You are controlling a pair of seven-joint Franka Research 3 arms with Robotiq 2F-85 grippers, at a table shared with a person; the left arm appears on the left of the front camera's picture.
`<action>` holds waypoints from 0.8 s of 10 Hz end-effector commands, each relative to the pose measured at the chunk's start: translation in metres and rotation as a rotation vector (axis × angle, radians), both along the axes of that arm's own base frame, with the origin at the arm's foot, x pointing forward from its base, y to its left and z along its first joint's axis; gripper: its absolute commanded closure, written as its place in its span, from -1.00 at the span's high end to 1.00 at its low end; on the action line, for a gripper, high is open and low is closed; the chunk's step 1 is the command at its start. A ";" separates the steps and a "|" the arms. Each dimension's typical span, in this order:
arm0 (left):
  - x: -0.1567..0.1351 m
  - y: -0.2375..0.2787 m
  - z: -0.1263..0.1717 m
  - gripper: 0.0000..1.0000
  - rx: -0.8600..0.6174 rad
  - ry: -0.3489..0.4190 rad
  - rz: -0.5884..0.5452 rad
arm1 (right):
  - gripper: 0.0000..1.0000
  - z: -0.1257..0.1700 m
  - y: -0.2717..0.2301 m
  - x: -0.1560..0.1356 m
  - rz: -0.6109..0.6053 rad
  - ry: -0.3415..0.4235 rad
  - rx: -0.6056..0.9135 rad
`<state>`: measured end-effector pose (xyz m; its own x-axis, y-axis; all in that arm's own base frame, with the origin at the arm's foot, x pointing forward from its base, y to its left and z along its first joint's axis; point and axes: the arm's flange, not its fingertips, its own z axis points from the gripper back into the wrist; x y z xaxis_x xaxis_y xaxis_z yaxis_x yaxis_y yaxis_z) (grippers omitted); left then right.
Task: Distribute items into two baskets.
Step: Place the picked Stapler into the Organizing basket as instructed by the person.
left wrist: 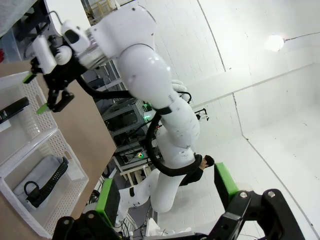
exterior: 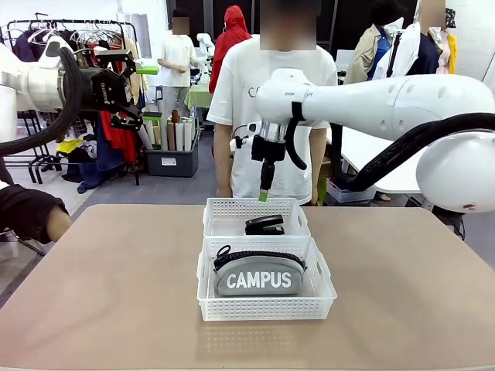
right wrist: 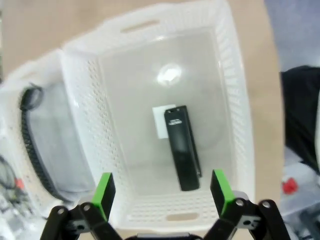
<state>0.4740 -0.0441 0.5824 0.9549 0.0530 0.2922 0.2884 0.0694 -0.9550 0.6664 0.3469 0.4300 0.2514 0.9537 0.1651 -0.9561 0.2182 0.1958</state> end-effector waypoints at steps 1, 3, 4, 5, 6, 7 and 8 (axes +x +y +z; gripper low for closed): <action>-0.001 0.000 0.001 1.00 -0.002 -0.001 -0.001 | 1.00 0.015 -0.018 -0.022 -0.176 0.138 0.161; -0.001 0.000 0.001 1.00 -0.002 -0.001 -0.001 | 1.00 0.032 -0.049 -0.024 -0.253 0.237 0.357; -0.001 0.000 0.001 1.00 -0.002 -0.001 -0.001 | 1.00 0.044 -0.065 -0.031 -0.281 0.302 0.395; -0.001 0.000 0.001 1.00 -0.002 -0.001 -0.001 | 1.00 0.053 -0.075 -0.040 -0.218 0.345 0.452; -0.001 0.000 0.001 1.00 -0.002 -0.001 -0.001 | 1.00 0.060 -0.087 -0.050 -0.236 0.383 0.505; -0.001 0.000 0.001 1.00 -0.002 -0.001 -0.001 | 1.00 0.066 -0.103 -0.058 -0.309 0.375 0.583; -0.001 0.000 0.001 1.00 -0.002 -0.001 -0.001 | 1.00 0.068 -0.111 -0.069 -0.345 0.363 0.635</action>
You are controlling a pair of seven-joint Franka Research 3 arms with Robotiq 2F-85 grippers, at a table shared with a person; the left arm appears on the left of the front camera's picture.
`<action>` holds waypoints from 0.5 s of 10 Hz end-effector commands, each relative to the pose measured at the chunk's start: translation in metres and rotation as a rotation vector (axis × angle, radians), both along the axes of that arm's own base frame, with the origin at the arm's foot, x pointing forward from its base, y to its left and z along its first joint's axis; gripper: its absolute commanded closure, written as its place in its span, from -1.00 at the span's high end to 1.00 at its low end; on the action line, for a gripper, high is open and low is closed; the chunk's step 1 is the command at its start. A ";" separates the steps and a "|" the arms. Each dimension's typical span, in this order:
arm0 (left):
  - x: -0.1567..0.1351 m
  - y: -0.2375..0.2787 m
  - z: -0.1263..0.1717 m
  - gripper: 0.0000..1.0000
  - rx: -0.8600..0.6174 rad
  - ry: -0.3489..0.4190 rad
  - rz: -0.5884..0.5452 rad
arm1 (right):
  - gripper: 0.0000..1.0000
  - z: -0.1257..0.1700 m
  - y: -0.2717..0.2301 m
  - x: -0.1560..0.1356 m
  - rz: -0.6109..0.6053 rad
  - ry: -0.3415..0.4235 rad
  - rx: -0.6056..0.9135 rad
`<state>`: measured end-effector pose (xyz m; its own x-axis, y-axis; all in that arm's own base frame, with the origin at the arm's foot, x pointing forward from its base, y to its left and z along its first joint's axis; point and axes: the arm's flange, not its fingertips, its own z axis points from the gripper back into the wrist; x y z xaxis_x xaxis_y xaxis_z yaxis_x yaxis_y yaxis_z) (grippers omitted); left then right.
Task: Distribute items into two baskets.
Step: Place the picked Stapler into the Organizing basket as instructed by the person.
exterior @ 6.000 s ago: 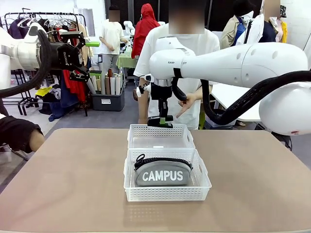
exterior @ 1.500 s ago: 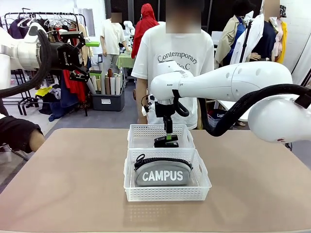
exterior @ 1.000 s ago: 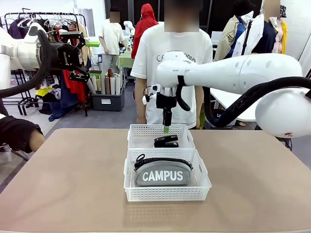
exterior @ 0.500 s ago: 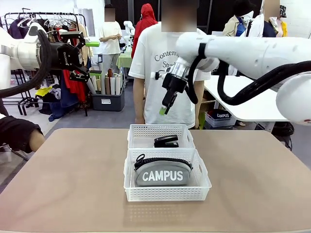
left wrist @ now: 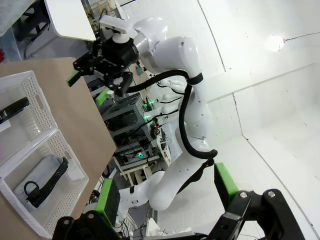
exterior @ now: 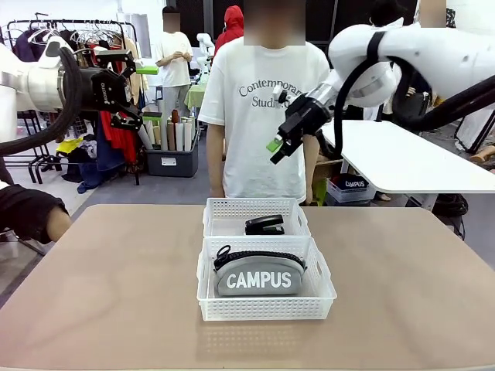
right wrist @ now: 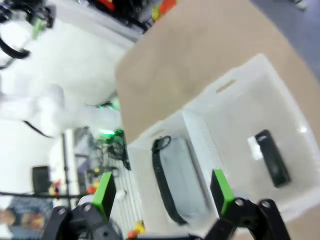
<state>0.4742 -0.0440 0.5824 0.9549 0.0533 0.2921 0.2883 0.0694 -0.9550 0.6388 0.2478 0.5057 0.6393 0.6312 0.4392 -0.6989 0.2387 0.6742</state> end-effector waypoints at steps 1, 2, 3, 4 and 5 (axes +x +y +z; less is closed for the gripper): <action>-0.001 0.000 0.001 1.00 -0.002 -0.001 -0.001 | 1.00 -0.005 -0.018 -0.047 -0.048 -0.036 0.072; -0.001 0.000 0.001 1.00 -0.002 -0.001 -0.001 | 1.00 -0.006 -0.016 -0.049 -0.067 -0.077 -0.009; -0.001 0.000 0.001 1.00 -0.002 -0.001 -0.001 | 1.00 0.004 -0.010 -0.010 -0.032 0.006 0.036; -0.001 0.000 0.001 1.00 -0.002 -0.001 -0.001 | 1.00 0.004 -0.010 -0.010 -0.032 0.006 0.036; -0.001 0.000 0.001 1.00 -0.002 -0.001 -0.001 | 1.00 0.004 -0.010 -0.010 -0.032 0.006 0.036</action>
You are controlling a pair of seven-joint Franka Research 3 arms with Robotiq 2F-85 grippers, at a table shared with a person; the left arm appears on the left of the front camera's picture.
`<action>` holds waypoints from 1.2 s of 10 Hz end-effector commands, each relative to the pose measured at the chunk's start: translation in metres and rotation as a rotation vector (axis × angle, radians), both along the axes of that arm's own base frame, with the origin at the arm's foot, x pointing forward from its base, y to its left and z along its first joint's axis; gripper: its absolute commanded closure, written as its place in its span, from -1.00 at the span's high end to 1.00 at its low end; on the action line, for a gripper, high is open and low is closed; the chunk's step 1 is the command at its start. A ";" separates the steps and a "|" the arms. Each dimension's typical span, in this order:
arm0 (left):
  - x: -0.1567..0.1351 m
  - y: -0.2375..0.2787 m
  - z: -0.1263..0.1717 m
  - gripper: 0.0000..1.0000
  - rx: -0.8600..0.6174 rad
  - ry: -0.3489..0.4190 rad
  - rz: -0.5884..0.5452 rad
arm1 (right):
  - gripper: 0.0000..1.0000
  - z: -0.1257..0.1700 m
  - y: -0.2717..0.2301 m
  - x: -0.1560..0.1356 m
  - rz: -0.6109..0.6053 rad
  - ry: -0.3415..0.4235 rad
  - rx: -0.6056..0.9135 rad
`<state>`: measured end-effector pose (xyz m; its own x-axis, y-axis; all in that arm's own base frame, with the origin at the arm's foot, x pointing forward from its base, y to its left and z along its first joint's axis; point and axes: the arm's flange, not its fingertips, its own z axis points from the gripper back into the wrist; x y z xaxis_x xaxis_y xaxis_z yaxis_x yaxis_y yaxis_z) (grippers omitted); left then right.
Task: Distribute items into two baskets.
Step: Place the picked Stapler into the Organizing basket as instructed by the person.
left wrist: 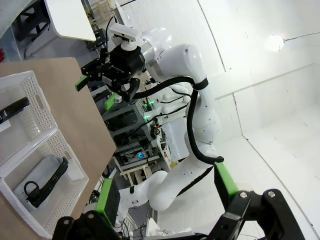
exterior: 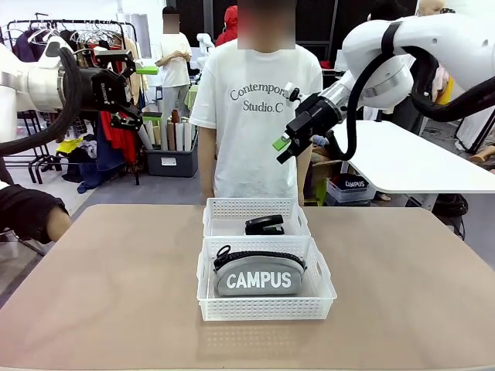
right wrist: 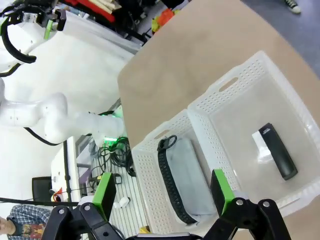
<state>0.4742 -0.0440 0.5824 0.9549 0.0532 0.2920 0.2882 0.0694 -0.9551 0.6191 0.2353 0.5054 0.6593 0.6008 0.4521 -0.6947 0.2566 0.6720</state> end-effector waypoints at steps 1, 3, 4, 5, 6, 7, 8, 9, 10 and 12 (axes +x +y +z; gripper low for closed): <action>-0.002 0.000 0.001 1.00 -0.002 -0.002 -0.001 | 1.00 0.005 0.003 0.010 0.006 0.013 0.024; -0.002 0.000 0.001 1.00 -0.002 -0.002 -0.001 | 1.00 -0.002 0.002 0.003 0.005 0.003 0.002; -0.002 0.000 0.001 1.00 -0.002 -0.002 -0.001 | 1.00 0.004 -0.001 -0.002 -0.110 0.068 0.067; -0.002 0.000 0.001 1.00 -0.002 -0.002 -0.001 | 1.00 0.012 -0.006 -0.013 -0.197 0.142 0.123; -0.002 0.000 0.001 1.00 -0.002 -0.002 -0.001 | 1.00 0.015 -0.008 -0.025 -0.258 0.206 0.180; -0.002 0.000 0.001 1.00 -0.002 -0.002 -0.001 | 1.00 0.021 -0.016 -0.034 -0.306 0.260 0.220; -0.002 0.000 0.001 1.00 -0.002 -0.002 -0.001 | 1.00 0.029 -0.029 -0.045 -0.358 0.337 0.277; -0.002 0.000 0.001 1.00 -0.002 -0.002 -0.001 | 1.00 0.033 -0.037 -0.052 -0.434 0.369 0.317; -0.002 0.000 0.001 1.00 -0.002 -0.002 -0.001 | 1.00 0.038 -0.053 -0.061 -0.490 0.406 0.322; -0.002 0.000 0.001 1.00 -0.002 -0.002 -0.001 | 1.00 0.049 -0.073 -0.077 -0.522 0.406 0.329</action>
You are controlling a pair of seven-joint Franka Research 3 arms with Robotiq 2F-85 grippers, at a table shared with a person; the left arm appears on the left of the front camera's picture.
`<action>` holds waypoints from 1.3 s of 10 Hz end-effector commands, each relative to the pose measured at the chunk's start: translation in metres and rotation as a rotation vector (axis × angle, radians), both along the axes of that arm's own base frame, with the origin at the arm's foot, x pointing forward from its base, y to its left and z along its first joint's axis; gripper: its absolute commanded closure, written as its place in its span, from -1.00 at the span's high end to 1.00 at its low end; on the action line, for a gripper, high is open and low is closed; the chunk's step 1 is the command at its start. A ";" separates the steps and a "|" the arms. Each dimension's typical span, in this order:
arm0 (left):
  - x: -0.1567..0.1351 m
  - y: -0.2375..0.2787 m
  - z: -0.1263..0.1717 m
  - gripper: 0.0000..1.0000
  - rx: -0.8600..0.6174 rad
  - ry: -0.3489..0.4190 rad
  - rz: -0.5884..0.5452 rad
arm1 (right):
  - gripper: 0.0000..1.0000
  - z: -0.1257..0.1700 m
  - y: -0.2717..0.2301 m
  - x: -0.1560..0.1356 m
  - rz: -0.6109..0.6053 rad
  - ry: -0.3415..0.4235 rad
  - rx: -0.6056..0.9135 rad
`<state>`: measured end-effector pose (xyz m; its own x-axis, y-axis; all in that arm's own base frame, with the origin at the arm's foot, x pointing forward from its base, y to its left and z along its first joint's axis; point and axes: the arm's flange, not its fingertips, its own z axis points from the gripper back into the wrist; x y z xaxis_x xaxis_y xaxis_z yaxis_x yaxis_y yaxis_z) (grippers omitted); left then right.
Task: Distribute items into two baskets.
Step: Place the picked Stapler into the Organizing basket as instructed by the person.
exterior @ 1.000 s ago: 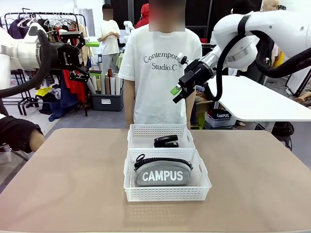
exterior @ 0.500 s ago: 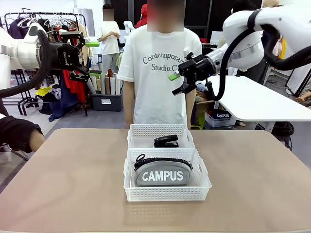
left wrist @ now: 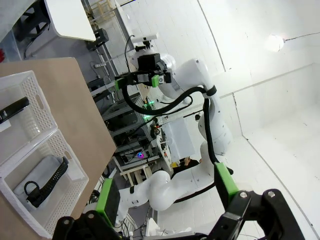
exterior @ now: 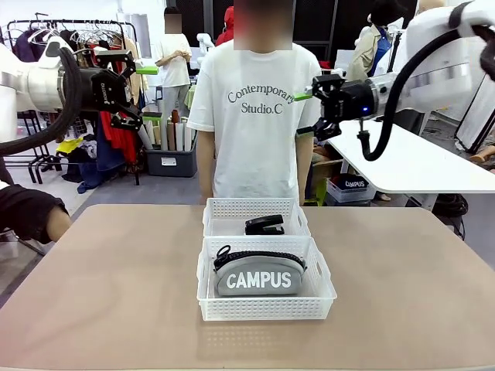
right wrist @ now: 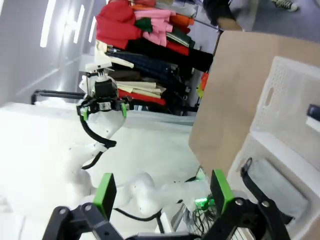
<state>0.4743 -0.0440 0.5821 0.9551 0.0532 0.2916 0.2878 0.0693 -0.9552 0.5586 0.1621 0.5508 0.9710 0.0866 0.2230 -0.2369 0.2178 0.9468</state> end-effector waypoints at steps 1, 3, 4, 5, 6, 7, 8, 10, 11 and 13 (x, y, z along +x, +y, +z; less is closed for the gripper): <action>-0.002 0.000 0.001 1.00 -0.002 -0.002 -0.001 | 1.00 0.011 -0.017 -0.018 -0.020 -0.012 0.022; -0.002 0.000 0.001 1.00 -0.002 -0.002 -0.001 | 1.00 0.017 -0.046 -0.013 -0.044 0.012 0.064; -0.002 0.000 0.001 1.00 -0.002 -0.002 -0.001 | 1.00 0.021 -0.060 -0.010 -0.038 0.024 0.112; -0.002 0.000 0.001 1.00 -0.002 -0.002 -0.001 | 1.00 0.021 -0.073 -0.007 -0.021 0.050 0.140; -0.002 0.000 0.001 1.00 -0.002 -0.002 -0.001 | 1.00 0.025 -0.091 0.001 0.025 0.091 0.142; -0.002 0.000 0.001 1.00 -0.002 -0.002 -0.001 | 1.00 0.026 -0.105 0.006 0.019 0.126 0.189; -0.002 0.000 0.001 1.00 -0.002 -0.002 -0.001 | 1.00 0.026 -0.112 0.010 0.019 0.141 0.229; -0.002 0.000 0.001 1.00 -0.002 -0.002 -0.001 | 1.00 0.028 -0.116 0.013 0.001 0.163 0.214; -0.002 0.000 0.001 1.00 -0.002 -0.002 -0.001 | 1.00 0.032 -0.119 0.014 -0.013 0.162 0.229; -0.002 0.000 0.001 1.00 -0.002 -0.002 -0.001 | 1.00 0.039 -0.117 0.012 -0.046 0.154 0.196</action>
<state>0.4744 -0.0440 0.5822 0.9550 0.0532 0.2917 0.2879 0.0693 -0.9551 0.5699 0.0404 0.5779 0.9939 0.0446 0.1006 -0.1019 0.0288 0.9944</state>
